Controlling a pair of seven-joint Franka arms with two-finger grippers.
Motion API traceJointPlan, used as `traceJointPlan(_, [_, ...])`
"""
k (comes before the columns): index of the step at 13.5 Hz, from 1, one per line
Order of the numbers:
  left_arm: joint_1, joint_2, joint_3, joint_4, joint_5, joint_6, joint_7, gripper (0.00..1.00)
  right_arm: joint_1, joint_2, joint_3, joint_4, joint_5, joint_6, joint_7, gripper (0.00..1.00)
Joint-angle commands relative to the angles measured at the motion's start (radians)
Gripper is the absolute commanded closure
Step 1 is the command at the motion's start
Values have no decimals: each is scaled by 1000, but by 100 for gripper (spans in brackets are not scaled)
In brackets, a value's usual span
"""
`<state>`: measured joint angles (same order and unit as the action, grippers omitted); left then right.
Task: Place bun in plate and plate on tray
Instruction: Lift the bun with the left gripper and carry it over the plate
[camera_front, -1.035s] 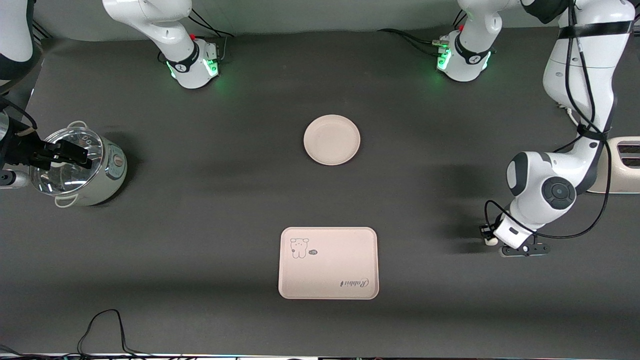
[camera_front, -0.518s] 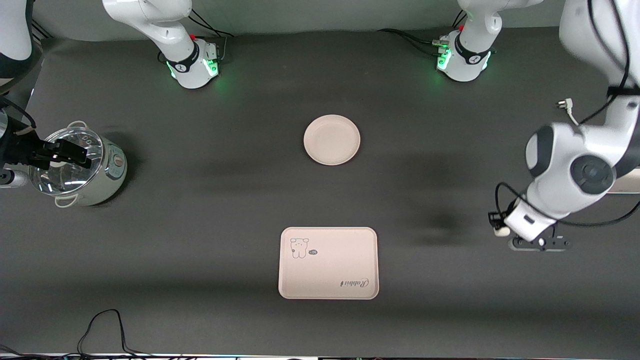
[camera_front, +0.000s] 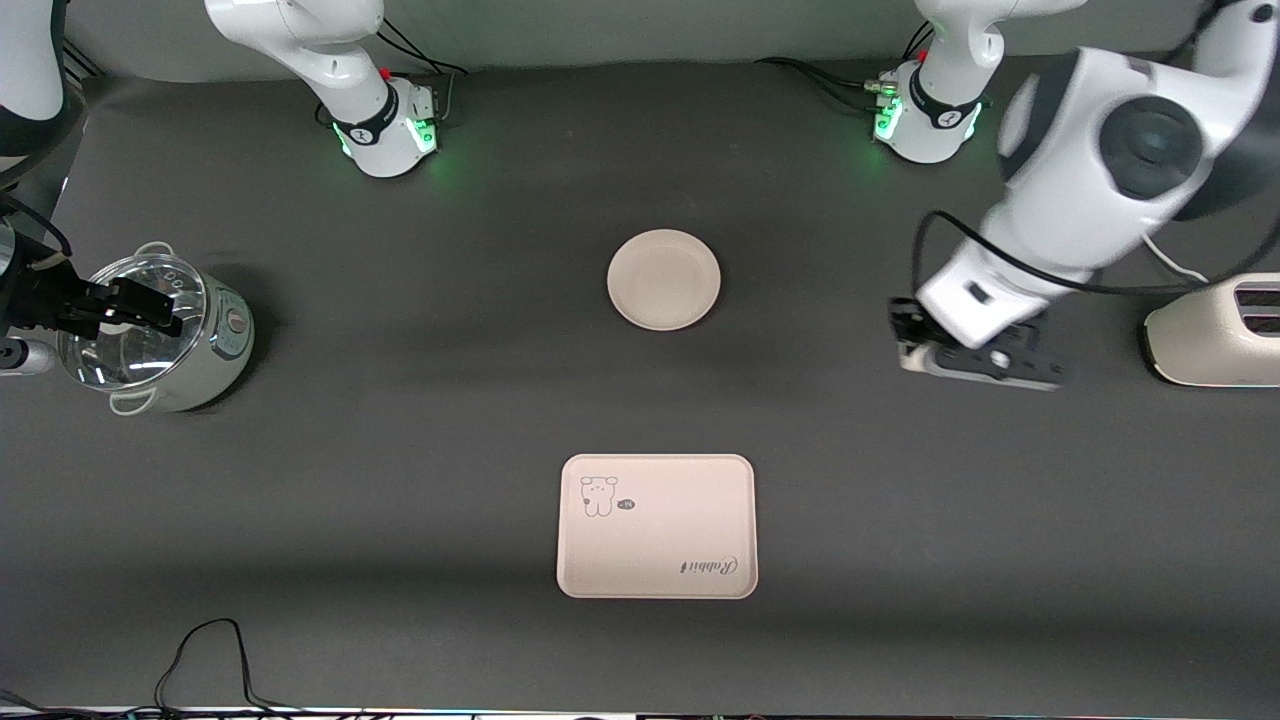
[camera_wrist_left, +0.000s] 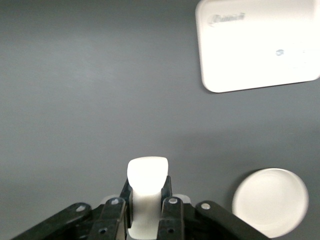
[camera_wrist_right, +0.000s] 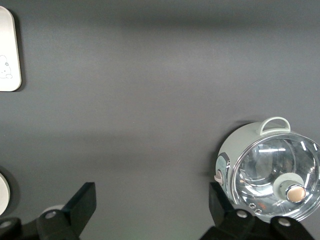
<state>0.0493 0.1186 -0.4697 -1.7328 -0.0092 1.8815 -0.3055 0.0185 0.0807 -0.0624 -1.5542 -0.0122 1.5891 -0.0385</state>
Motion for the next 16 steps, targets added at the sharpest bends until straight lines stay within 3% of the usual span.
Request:
traceJointPlan(1, [-34, 21, -104, 2, 27, 16, -186, 74, -3, -9, -4, 0, 20, -8, -21, 0])
traceJointPlan(4, [-152, 76, -104, -33, 72, 96, -353, 70, -5, -9, -4, -1, 20, -8, -21, 0])
traceJointPlan(8, [-275, 130, -104, -201, 138, 321, -574, 71, -5, -9, -4, -1, 20, -8, -21, 0])
traceJointPlan(10, [-322, 168, -104, -249, 208, 369, -683, 71, -5, -7, -4, -1, 20, -8, -21, 0])
traceJointPlan(13, [-413, 248, -104, -264, 326, 378, -892, 72, -5, -7, -4, -1, 20, -8, -21, 0])
traceJointPlan(16, [-457, 321, -104, -264, 344, 448, -971, 72, -5, -6, -4, -1, 20, -8, -21, 0])
